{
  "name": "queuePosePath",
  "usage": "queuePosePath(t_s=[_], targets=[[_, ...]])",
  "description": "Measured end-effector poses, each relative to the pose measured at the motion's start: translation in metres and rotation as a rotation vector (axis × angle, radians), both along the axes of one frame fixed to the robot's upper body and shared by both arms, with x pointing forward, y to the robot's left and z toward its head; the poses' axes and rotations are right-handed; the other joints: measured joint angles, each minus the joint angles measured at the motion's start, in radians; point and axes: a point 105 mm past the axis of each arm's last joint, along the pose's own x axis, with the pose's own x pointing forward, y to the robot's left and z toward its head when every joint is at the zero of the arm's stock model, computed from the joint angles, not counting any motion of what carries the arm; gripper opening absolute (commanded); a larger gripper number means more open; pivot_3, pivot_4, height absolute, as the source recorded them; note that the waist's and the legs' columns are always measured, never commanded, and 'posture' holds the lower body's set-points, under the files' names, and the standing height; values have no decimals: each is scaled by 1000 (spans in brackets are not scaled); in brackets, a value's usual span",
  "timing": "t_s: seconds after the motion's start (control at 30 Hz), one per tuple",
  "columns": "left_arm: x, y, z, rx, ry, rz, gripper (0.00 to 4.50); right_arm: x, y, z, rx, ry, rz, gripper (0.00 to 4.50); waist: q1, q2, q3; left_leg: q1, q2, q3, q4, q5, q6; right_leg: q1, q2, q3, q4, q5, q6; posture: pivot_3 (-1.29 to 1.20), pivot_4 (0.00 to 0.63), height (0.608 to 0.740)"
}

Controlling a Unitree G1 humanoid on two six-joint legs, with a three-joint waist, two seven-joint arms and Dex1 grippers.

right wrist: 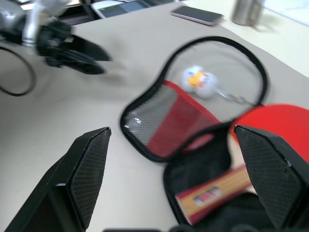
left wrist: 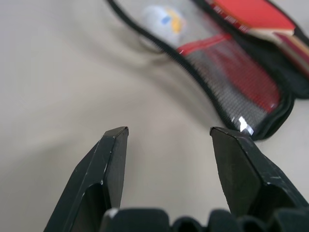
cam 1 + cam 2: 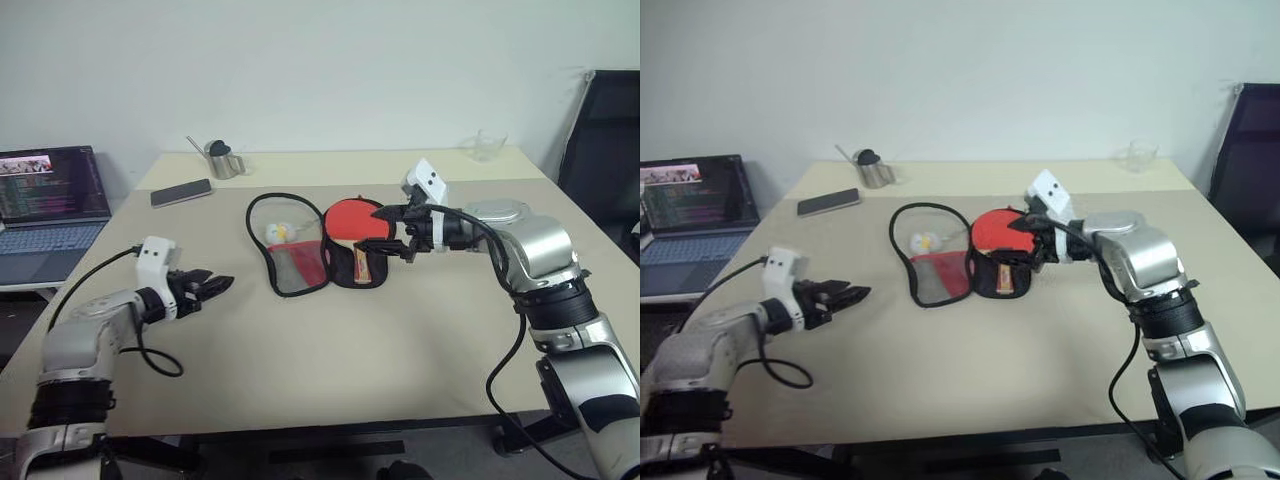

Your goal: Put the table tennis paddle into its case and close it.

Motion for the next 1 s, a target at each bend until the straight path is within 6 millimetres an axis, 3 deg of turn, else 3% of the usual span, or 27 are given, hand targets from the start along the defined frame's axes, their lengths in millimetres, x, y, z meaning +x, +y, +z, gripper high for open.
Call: queuePosePath(t_s=[0.17, 0.33, 0.43, 0.63, 0.67, 1.0], targets=[[9, -15, -1, -48, 0, -30, 2947, -5, 4, -2, -5, -12, 16, 4488, -2, 0, 0, 0, 0, 0, 0, 1, -1, 0, 0, 0, 0, 0, 0, 0, 150, 740], [18, -11, -9, -56, 28, 28, 2947, -5, 0, -8, -11, 1, -7, 4488, -1, 0, 0, 0, 0, 0, 0, 1, -1, 0, 0, 0, 0, 0, 0, 0, 150, 740], [18, -11, -13, -64, 37, 35, 2374, -4, -2, -9, -15, 5, -18, 4500, -2, 0, 0, 0, 0, 0, 0, 1, -1, 0, 0, 0, 0, 0, 0, 0, 150, 740], [23, -12, -15, -77, 46, 51, 173, -4, -4, -10, -20, 4, -25, 4500, 1, 0, 0, 0, 0, 0, 0, 1, -1, 0, 0, 0, 0, 0, 0, 0, 150, 740], [26, -14, -14, -86, 48, 56, 56, -4, -4, -10, -19, 4, -25, 4500, 1, 0, 0, 0, 0, 0, 0, 1, -2, 0, 0, 0, 0, 0, 0, 0, 150, 740], [51, -41, -32, -2, 133, 100, 56, -5, -2, -12, -11, 9, -22, 4500, 1, -1, -1, 0, 0, 0, 1, 1, -2, 0, 0, 0, 0, 0, 0, 0, 150, 740]])
